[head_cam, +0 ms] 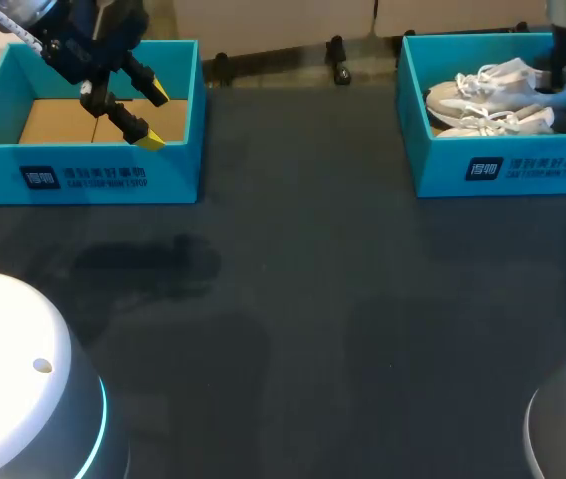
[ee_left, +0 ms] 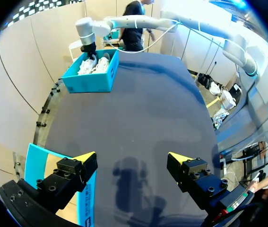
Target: Take the shoe out of the shoebox, open the shoe tongue, remove and reinsert the insole, then place the shoe into the shoebox
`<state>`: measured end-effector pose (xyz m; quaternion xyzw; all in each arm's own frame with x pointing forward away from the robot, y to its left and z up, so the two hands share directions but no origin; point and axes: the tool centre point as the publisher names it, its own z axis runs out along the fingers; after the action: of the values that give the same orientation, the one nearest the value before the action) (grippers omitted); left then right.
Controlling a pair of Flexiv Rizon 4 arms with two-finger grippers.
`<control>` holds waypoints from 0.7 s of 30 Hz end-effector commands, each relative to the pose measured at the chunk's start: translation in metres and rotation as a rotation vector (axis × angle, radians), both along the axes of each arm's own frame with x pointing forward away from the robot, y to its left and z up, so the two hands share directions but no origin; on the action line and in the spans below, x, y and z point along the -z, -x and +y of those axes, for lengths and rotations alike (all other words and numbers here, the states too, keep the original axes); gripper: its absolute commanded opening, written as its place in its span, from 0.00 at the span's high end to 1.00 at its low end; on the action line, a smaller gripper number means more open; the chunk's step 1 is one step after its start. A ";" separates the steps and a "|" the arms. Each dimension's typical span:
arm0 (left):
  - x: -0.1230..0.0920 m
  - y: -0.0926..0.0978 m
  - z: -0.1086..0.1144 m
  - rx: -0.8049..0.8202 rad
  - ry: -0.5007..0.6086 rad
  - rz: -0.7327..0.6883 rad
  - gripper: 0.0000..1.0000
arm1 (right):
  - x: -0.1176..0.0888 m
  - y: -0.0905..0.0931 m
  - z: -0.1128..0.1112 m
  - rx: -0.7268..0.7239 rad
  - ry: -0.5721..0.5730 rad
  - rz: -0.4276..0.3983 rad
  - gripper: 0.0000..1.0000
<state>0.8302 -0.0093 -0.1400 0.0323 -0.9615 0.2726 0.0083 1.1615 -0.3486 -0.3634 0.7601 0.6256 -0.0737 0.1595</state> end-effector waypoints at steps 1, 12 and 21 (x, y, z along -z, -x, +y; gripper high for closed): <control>0.000 0.000 0.000 0.001 -0.002 -0.001 0.00 | -0.005 0.001 0.002 0.002 0.001 -0.004 0.47; 0.000 0.000 0.000 0.001 -0.002 -0.001 0.00 | -0.036 0.008 0.015 0.017 0.004 -0.052 0.40; 0.000 0.000 0.000 0.001 -0.002 -0.001 0.00 | -0.074 0.023 0.038 0.017 -0.035 -0.131 0.37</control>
<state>0.8302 -0.0094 -0.1400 0.0322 -0.9616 0.2726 0.0083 1.1625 -0.3196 -0.3069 0.7750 0.6087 -0.0309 0.1670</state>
